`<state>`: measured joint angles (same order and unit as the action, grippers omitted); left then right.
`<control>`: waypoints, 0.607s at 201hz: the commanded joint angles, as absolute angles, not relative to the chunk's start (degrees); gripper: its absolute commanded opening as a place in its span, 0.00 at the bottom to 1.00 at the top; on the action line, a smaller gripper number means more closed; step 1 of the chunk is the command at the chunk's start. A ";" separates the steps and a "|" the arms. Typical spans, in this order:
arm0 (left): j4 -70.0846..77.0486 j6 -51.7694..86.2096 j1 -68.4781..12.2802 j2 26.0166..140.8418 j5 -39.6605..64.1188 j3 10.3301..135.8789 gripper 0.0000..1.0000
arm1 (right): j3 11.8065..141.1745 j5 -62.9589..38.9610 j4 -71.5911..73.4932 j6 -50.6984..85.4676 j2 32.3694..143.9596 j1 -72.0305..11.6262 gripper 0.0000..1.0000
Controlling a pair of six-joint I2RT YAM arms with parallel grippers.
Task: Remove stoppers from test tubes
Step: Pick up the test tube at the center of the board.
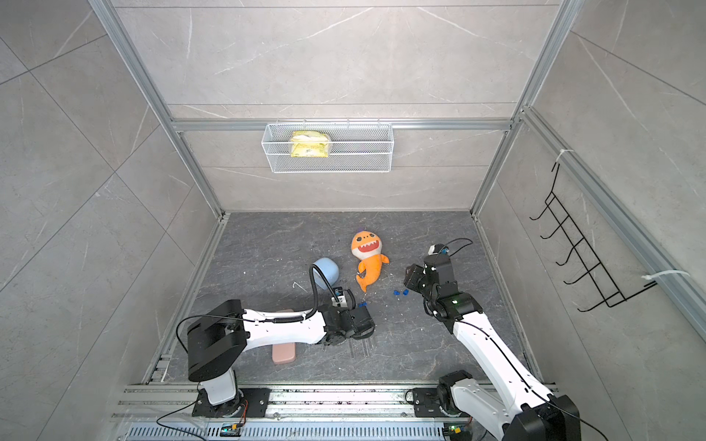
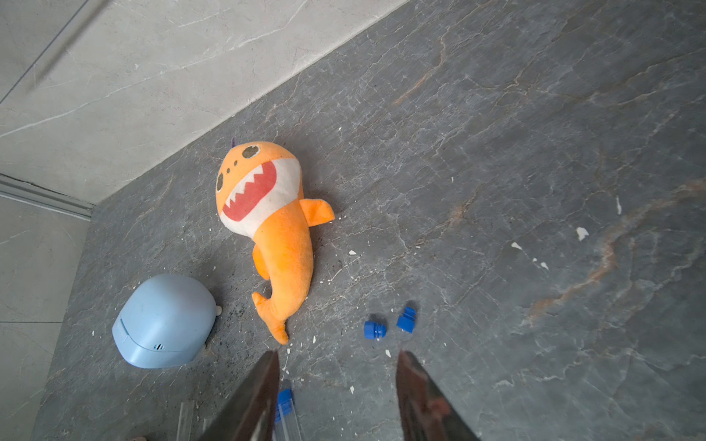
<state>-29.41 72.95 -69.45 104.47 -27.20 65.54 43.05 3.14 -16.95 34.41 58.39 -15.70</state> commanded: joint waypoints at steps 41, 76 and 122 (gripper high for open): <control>-28.47 75.92 -68.41 106.07 -24.87 64.96 0.39 | 42.68 2.43 -17.26 33.66 58.27 -15.62 0.52; -28.83 75.01 -68.18 107.09 -23.79 65.29 0.33 | 42.36 2.15 -16.68 34.17 58.62 -15.58 0.52; -30.67 73.60 -67.86 108.37 -22.81 66.19 0.27 | 42.54 1.95 -16.53 34.31 58.97 -15.59 0.52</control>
